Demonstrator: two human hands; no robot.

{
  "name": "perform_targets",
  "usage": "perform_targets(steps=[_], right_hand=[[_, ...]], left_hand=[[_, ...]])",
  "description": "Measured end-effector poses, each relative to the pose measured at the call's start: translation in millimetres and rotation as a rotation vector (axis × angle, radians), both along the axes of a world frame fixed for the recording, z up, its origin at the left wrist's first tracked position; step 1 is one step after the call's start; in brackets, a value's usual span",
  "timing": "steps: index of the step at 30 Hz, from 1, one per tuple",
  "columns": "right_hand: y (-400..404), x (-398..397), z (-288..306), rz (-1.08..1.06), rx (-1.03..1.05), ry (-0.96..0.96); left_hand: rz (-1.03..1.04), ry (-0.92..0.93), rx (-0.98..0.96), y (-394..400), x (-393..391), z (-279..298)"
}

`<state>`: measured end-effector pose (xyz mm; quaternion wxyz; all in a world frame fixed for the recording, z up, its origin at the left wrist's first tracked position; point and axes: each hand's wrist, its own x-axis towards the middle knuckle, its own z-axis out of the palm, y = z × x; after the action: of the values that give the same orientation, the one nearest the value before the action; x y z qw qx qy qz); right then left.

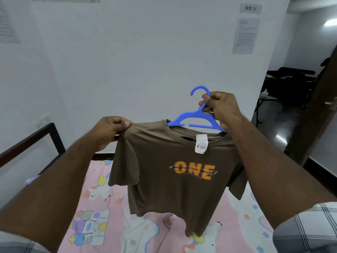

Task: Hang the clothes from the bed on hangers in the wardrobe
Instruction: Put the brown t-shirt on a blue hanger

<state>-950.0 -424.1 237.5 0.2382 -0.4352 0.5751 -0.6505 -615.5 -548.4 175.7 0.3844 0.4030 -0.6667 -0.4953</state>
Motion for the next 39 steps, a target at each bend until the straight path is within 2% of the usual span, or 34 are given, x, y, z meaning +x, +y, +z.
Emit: perform_targets(steps=[2,5,6,10,12,16,19,24,28,30,35,39], right_hand=[[2.8,1.4,0.0,0.024,0.002,-0.01],[5.4,4.8,0.6,0.045,-0.008,-0.028],[5.4,6.1,0.2,0.045,-0.012,-0.03],[2.9,9.5,-3.0,0.026,-0.027,-0.028],[1.3,10.9,-4.2,0.022,-0.025,-0.03],[-2.6,18.8,-2.7,0.035,-0.017,-0.024],[-2.6,26.6,2.0,0.054,-0.027,-0.012],[2.2,23.5,4.4,0.087,-0.052,0.061],[11.0,-20.1,-16.2,-0.015,0.082,0.377],[21.8,-47.7,-33.7,-0.021,0.183,0.476],[35.2,-78.2,-77.6,0.11,0.319,0.424],[29.4,-86.9,-85.9,0.003,0.348,0.481]], left_hand=[[0.017,0.003,0.02,-0.1,-4.2,3.8],[0.094,-0.23,-0.116,1.3,-14.0,-2.6],[0.102,-0.258,-0.151,3.1,-17.2,-4.8],[0.126,-0.132,-0.205,8.1,-24.2,-3.4],[0.15,-0.153,-0.306,13.0,-30.0,0.8],[0.049,-0.424,-0.496,28.2,-49.7,3.6],[0.005,-0.509,-0.541,32.3,-62.1,-1.3],[0.045,-0.464,-0.545,31.3,-68.5,0.7],[0.077,-0.464,-0.547,26.0,-56.6,5.9],[0.102,-0.468,-0.546,21.1,-45.9,7.3],[0.126,-0.47,-0.515,9.0,-21.0,10.3],[0.131,-0.476,-0.506,4.3,0.4,12.3]])
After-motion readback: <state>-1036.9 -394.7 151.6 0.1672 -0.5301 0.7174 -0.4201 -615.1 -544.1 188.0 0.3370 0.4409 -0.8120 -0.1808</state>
